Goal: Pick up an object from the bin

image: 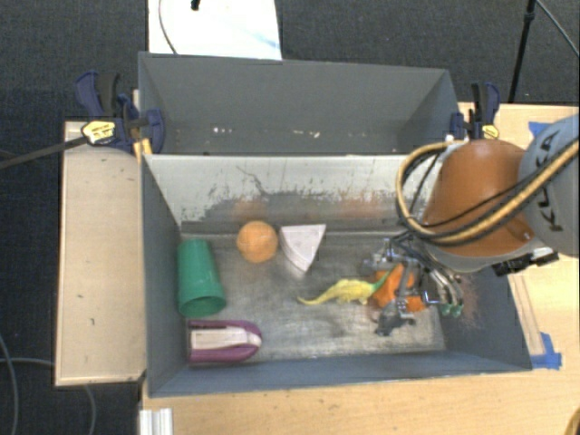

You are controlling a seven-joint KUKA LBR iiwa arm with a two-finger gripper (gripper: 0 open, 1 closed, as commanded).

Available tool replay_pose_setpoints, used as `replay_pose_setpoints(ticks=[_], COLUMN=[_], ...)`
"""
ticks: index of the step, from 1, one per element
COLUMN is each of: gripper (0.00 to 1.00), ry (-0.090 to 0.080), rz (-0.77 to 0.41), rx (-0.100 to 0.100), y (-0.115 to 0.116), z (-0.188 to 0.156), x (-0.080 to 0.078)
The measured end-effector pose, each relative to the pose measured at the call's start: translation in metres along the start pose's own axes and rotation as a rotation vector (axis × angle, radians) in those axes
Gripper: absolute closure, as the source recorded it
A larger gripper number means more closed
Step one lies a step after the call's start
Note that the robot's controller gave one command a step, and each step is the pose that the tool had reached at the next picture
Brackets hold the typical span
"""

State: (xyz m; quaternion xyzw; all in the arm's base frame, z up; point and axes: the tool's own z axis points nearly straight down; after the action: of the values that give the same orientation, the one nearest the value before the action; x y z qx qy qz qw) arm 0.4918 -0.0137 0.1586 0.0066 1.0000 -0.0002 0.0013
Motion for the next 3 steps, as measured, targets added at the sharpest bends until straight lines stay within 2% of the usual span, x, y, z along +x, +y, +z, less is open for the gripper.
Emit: replay_pose_setpoints(ticks=[1, 2, 3], gripper=[1.00, 1.00, 1.00], ry=[0.004, 0.004, 0.007], rz=[0.148, 0.148, 0.165], rx=[-0.002, -0.002, -0.001], y=[-0.004, -0.004, -0.012], z=[0.079, 0.079, 0.038], x=[-0.061, -0.061, -0.037])
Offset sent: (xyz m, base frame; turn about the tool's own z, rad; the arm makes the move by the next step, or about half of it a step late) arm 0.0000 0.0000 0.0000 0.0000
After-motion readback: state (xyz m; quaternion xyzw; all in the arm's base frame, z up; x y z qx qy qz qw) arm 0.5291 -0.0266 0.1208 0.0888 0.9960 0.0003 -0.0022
